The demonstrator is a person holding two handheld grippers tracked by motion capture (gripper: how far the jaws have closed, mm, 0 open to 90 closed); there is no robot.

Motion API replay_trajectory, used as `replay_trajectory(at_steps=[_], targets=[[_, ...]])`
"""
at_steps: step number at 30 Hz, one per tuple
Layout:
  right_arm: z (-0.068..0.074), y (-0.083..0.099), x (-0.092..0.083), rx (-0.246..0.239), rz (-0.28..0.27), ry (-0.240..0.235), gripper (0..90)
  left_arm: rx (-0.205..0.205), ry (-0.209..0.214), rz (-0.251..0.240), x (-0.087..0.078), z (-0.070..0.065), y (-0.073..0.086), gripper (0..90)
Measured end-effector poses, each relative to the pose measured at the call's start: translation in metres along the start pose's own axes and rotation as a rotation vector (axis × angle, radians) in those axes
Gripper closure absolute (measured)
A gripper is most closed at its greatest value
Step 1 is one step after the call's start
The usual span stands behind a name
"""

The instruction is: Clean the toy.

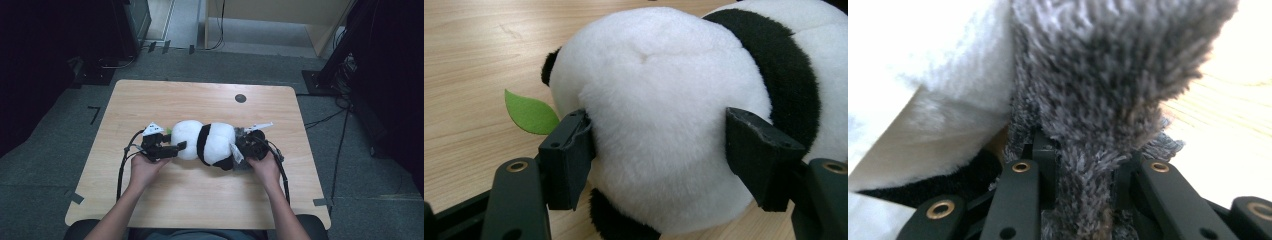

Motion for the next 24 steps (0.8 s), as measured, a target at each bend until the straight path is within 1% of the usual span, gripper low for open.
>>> replay_trajectory(at_steps=[3,5,7,9,12,15,18,21,22,24], targets=[[-0.004,-0.001,-0.008,0.015,-0.008,0.009,72.8,-0.001,0.003,-0.001,-0.001,0.0,0.0,29.9],[-0.006,-0.002,-0.014,0.023,-0.028,0.012,73.0,-0.004,0.006,0.0,-0.001,0.0,0.0,29.8],[-0.009,-0.004,-0.021,0.03,-0.046,0.027,73.0,-0.004,0.01,-0.002,-0.001,0.0,-0.001,29.8],[-0.009,-0.009,-0.032,0.024,-0.081,0.034,73.3,-0.003,0.012,-0.002,-0.001,0.0,-0.001,29.7],[-0.006,-0.019,-0.049,0.011,-0.134,0.026,73.8,0.0,0.013,-0.002,-0.001,0.0,-0.001,29.6],[0.003,-0.03,-0.067,-0.015,-0.172,0.011,74.1,-0.001,0.013,-0.003,-0.001,0.0,-0.001,29.5],[0.016,-0.042,-0.084,-0.047,-0.205,-0.012,74.2,0.001,0.013,-0.003,-0.001,0.0,-0.001,29.5],[0.035,-0.054,-0.098,-0.094,-0.235,-0.036,74.1,-0.001,0.012,-0.004,-0.001,0.0,-0.001,29.5],[0.042,-0.058,-0.1,-0.109,-0.24,-0.044,74.1,-0.002,0.012,-0.005,-0.001,-0.001,-0.001,29.5],[0.057,-0.065,-0.102,-0.139,-0.243,-0.077,74.1,0.001,0.01,-0.001,-0.002,-0.001,-0.001,29.5]])
Point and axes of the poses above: each handheld gripper's, and its own axes: x roughly forward along the jaws, y roughly out of its underside, z roughly to its left, the point moved 6 cm from there along x, roughly forward along the jaws, and after that the axes turned 3 degrees about y, right-handed, at the moved point
